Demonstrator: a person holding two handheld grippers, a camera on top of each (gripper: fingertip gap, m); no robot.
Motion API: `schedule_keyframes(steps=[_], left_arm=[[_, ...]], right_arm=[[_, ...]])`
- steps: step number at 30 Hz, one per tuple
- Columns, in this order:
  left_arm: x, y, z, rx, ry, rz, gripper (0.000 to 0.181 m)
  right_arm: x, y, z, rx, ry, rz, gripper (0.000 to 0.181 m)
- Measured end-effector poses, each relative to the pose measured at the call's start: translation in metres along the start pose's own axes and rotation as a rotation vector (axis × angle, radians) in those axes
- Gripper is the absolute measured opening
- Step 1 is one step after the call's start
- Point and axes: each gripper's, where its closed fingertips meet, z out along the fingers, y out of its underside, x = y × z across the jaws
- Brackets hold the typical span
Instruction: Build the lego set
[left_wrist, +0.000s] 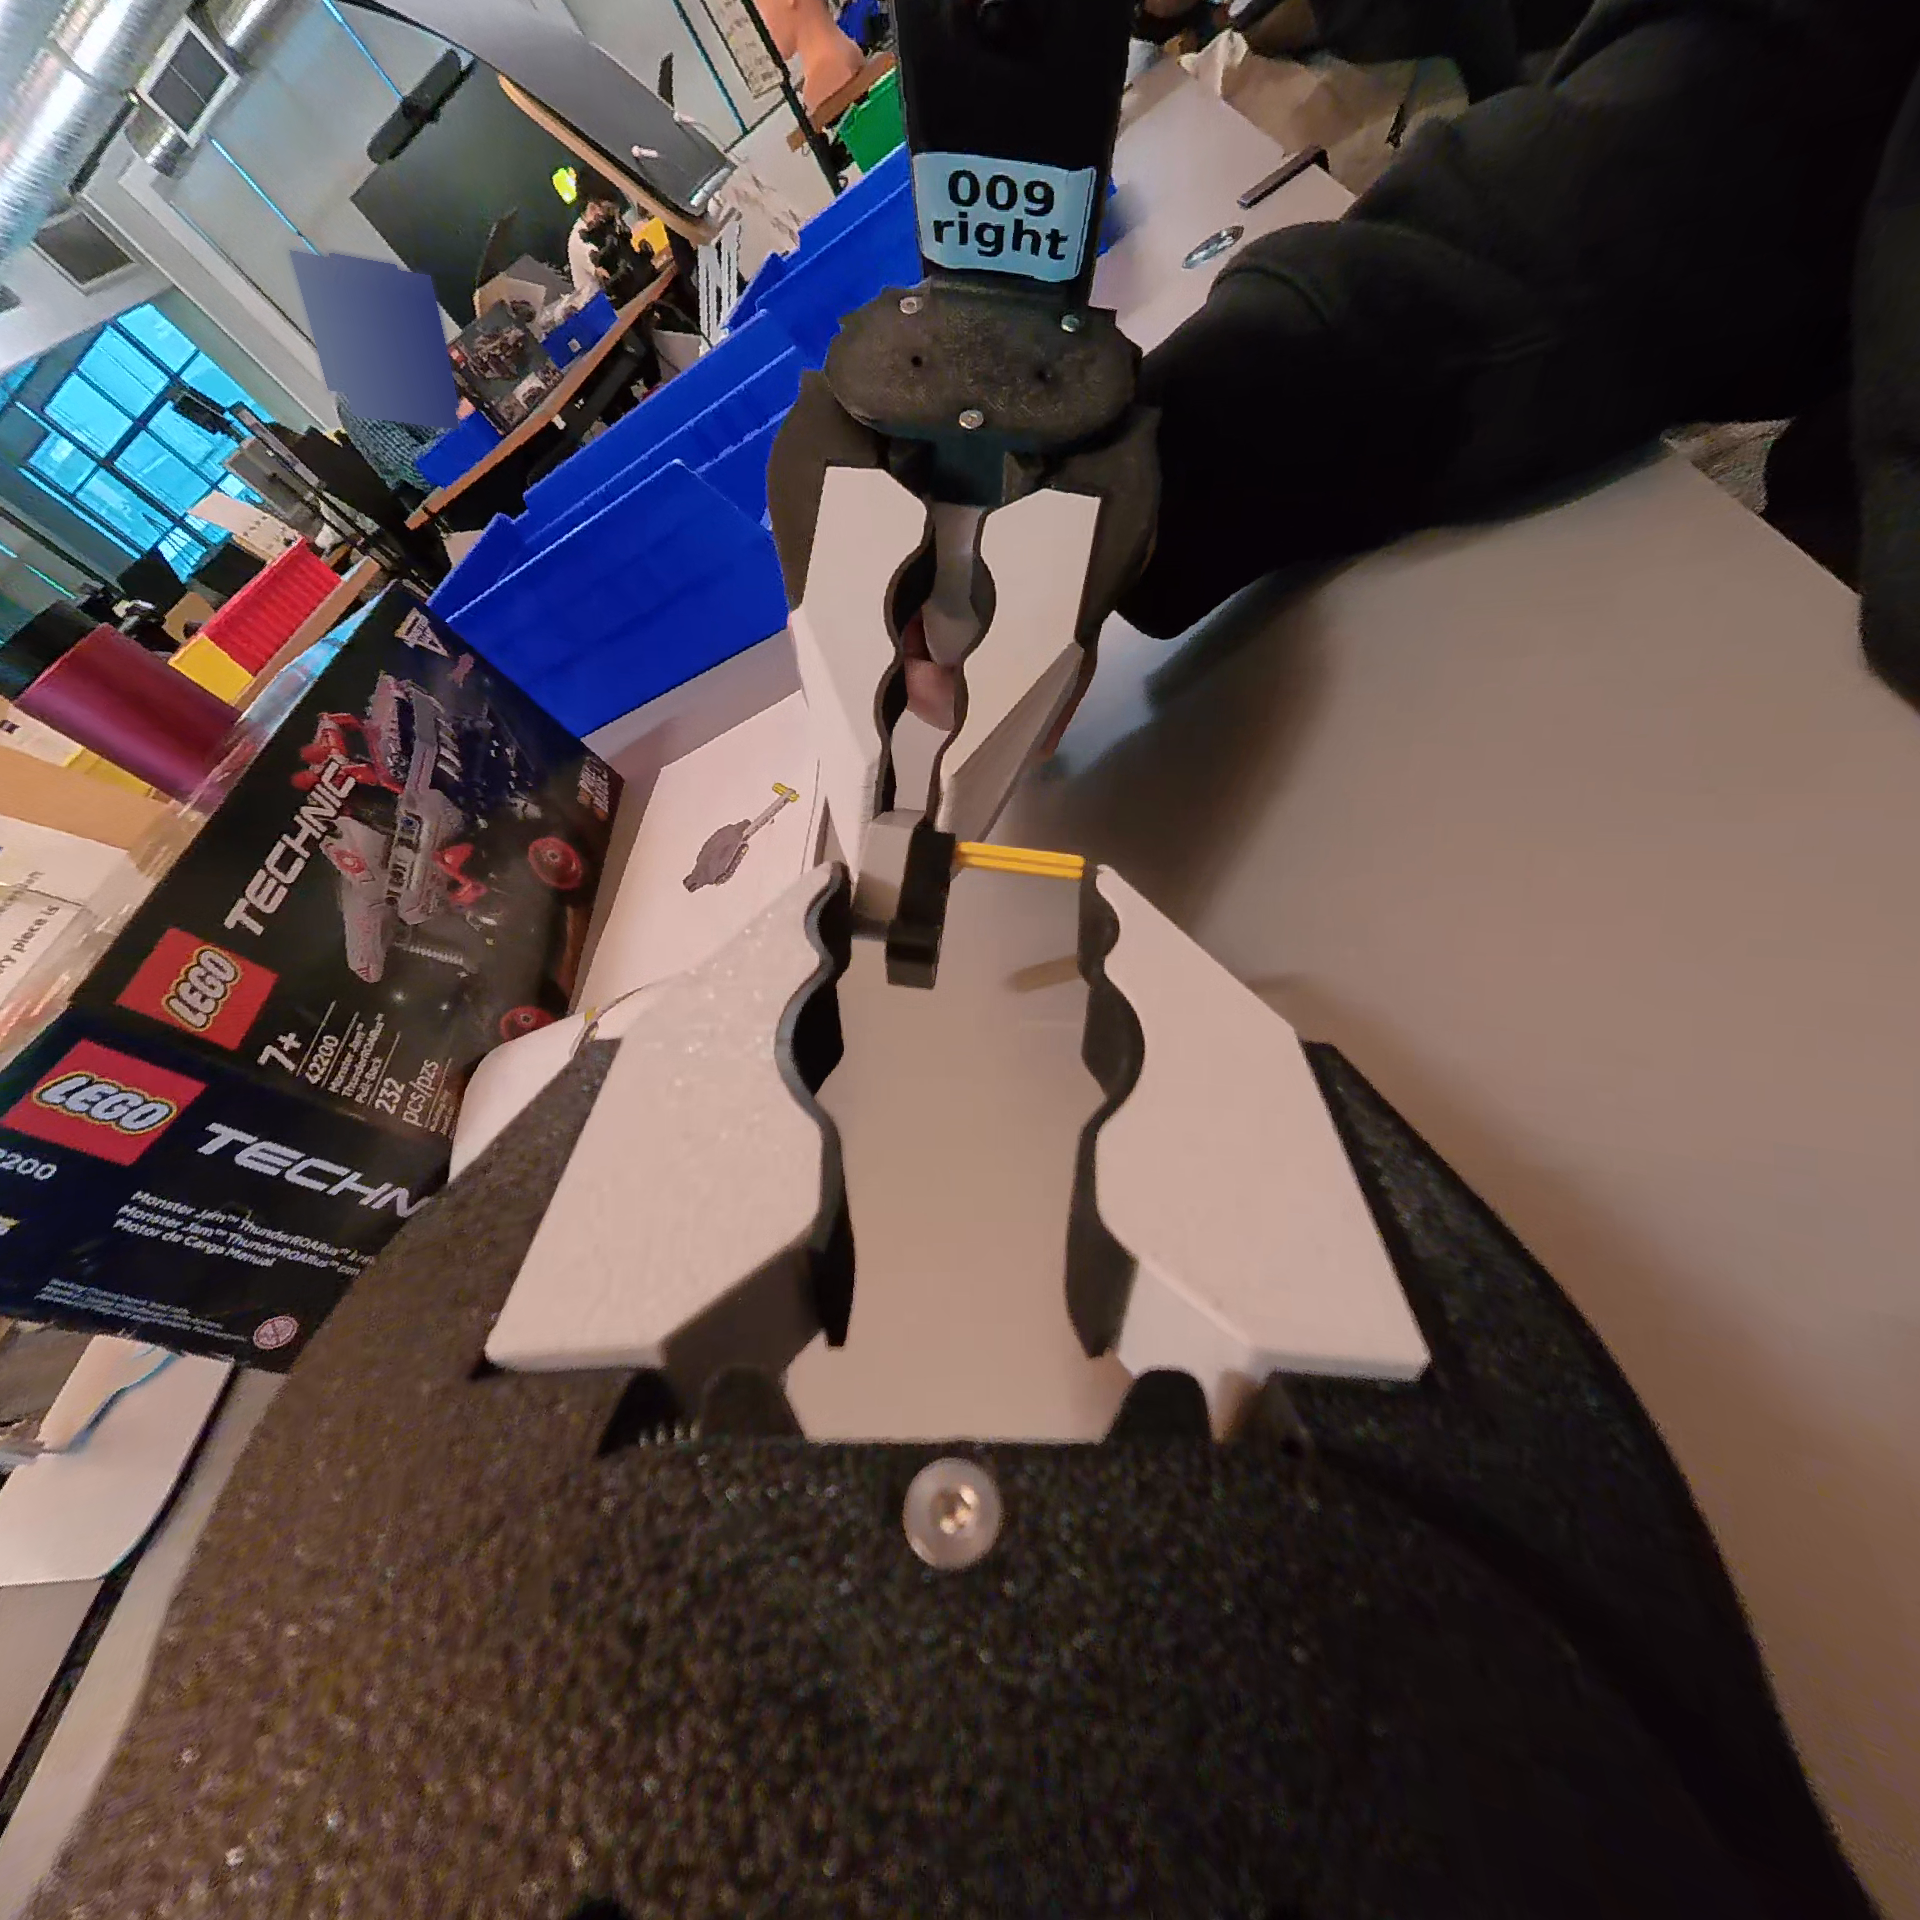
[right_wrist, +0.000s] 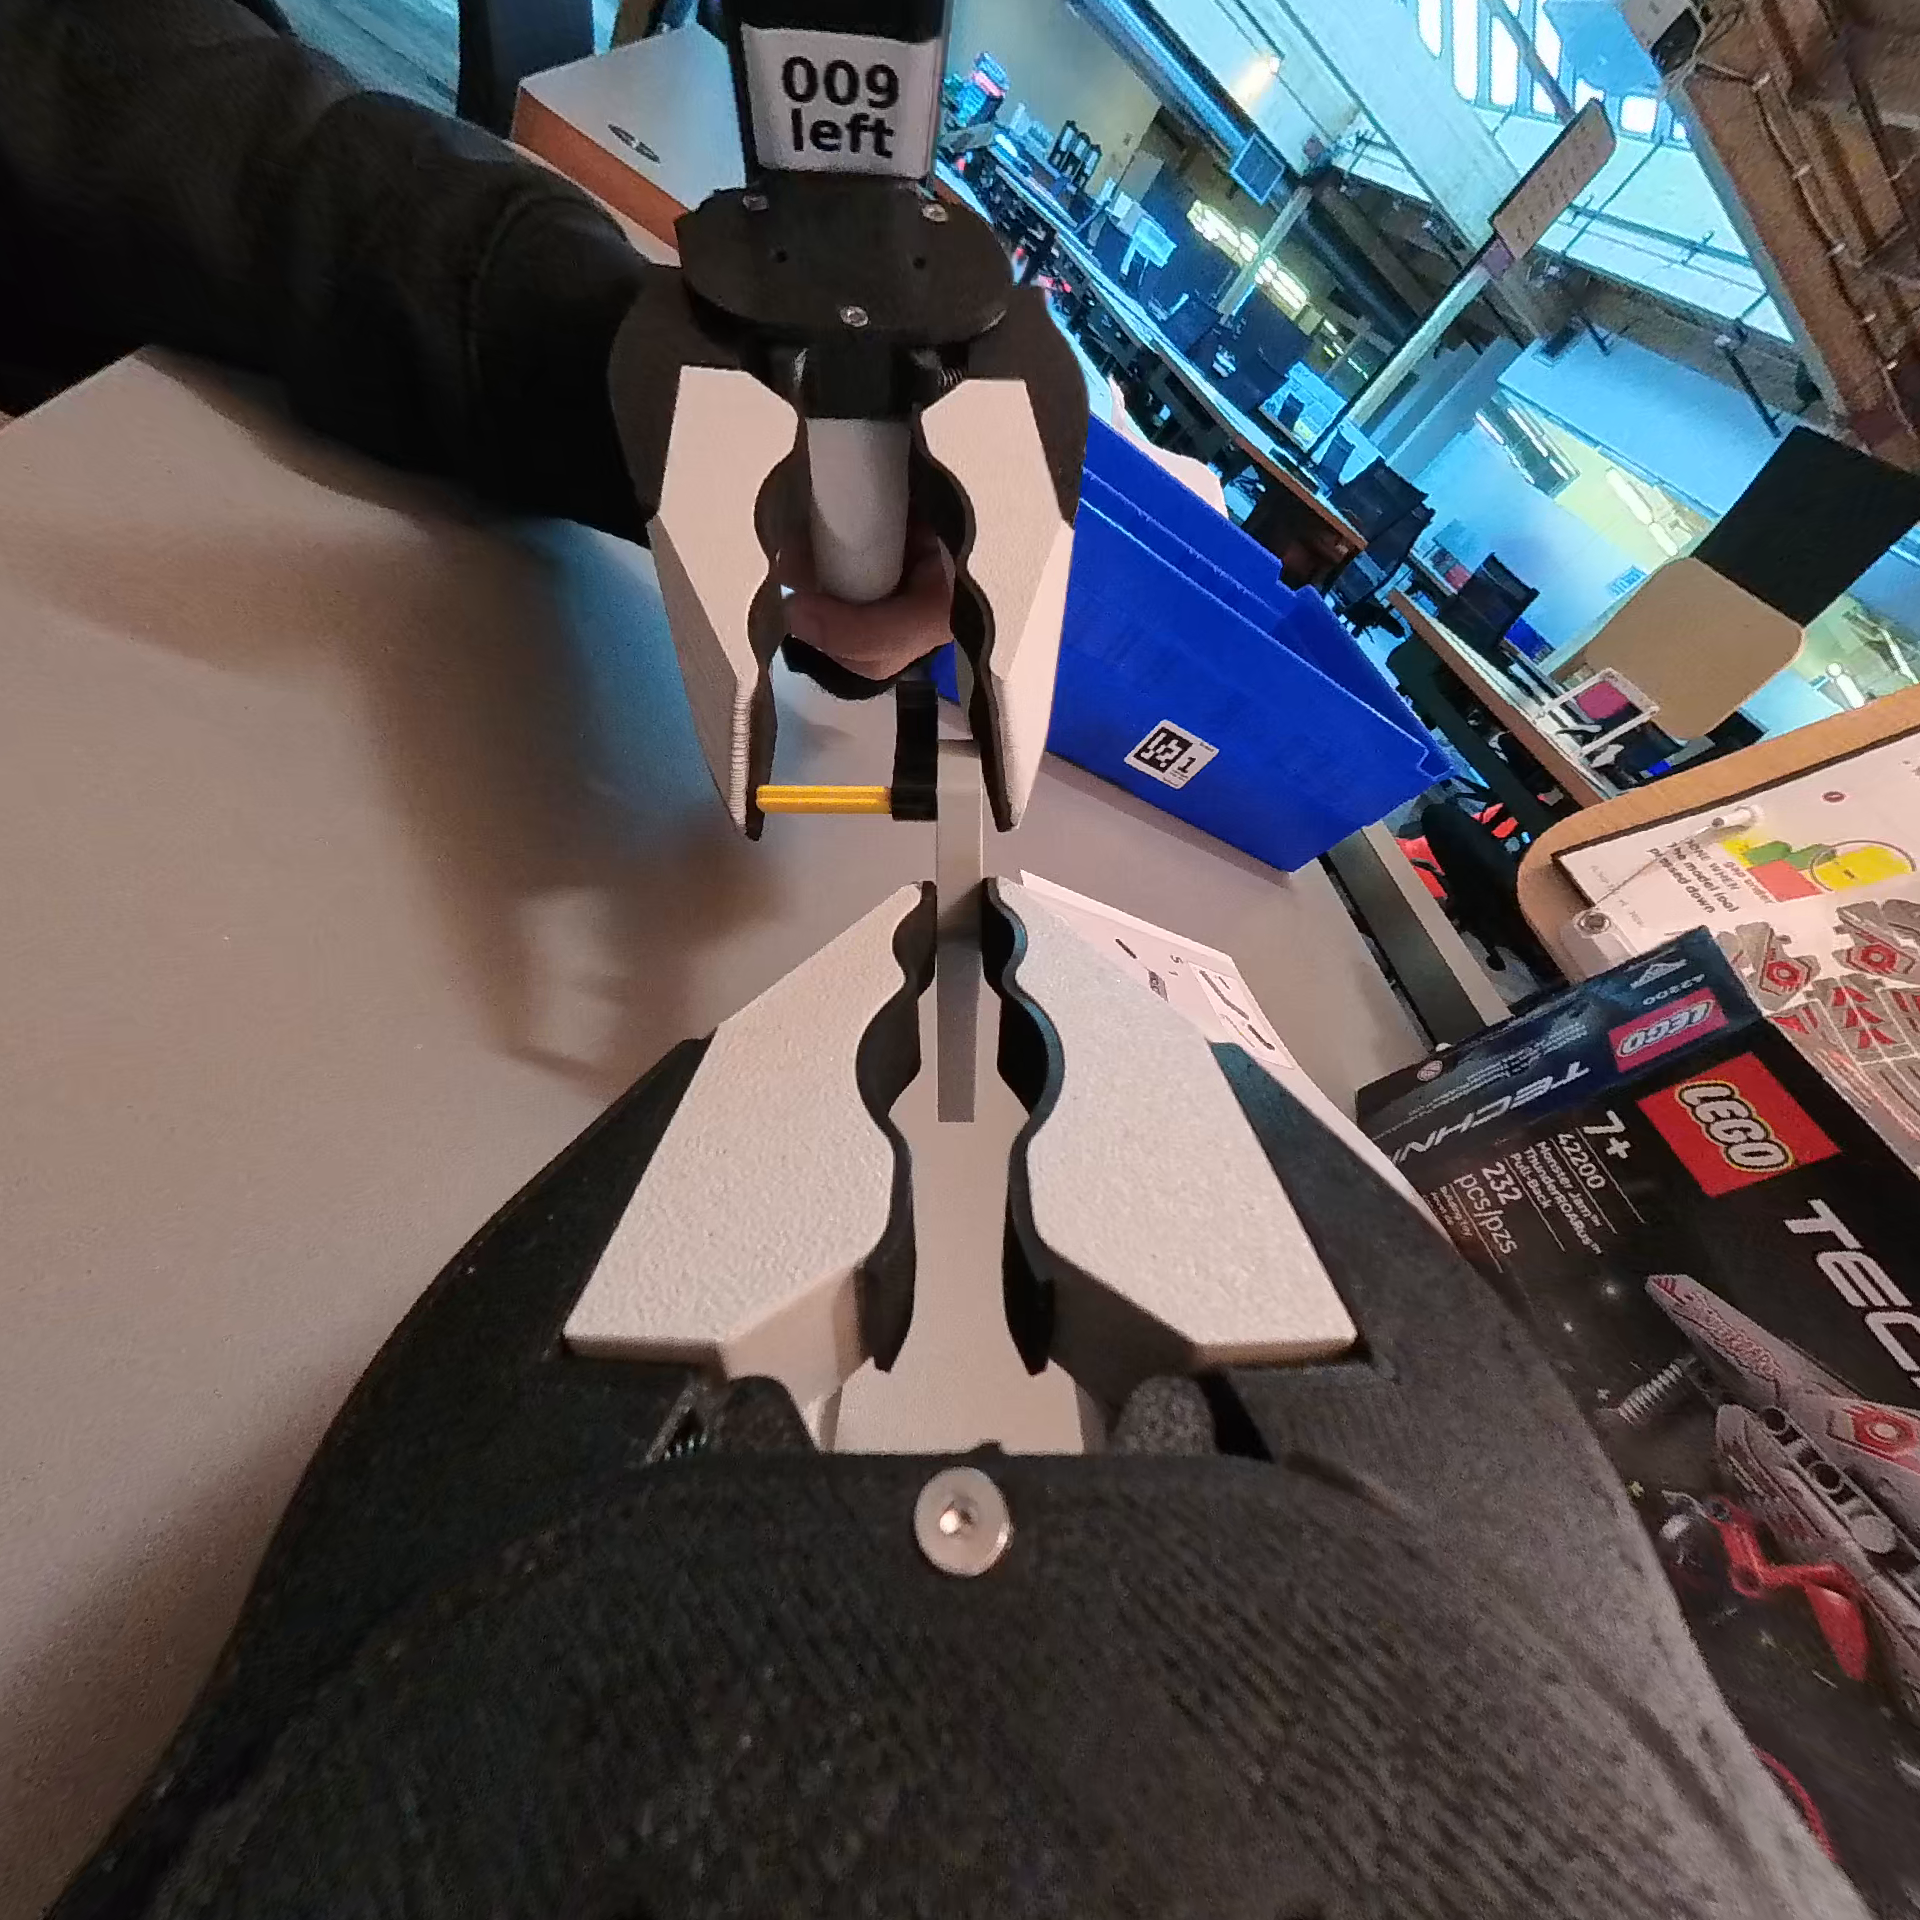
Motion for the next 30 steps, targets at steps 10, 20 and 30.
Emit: schedule_keyframes(steps=[10,20,30], left_arm=[[-0.005,0.003,-0.002,-0.014,-0.027,0.014,0.041],[0.002,0.007,0.001,-0.020,0.019,-0.031,0.041],[0.005,0.011,0.001,-0.028,0.044,-0.040,0.039]], right_arm=[[-0.007,-0.006,0.003,0.037,-0.017,-0.007,0.034],[-0.013,-0.003,0.005,0.026,-0.059,0.032,0.029],[-0.004,0.004,0.005,-0.038,-0.004,-0.064,0.006]])
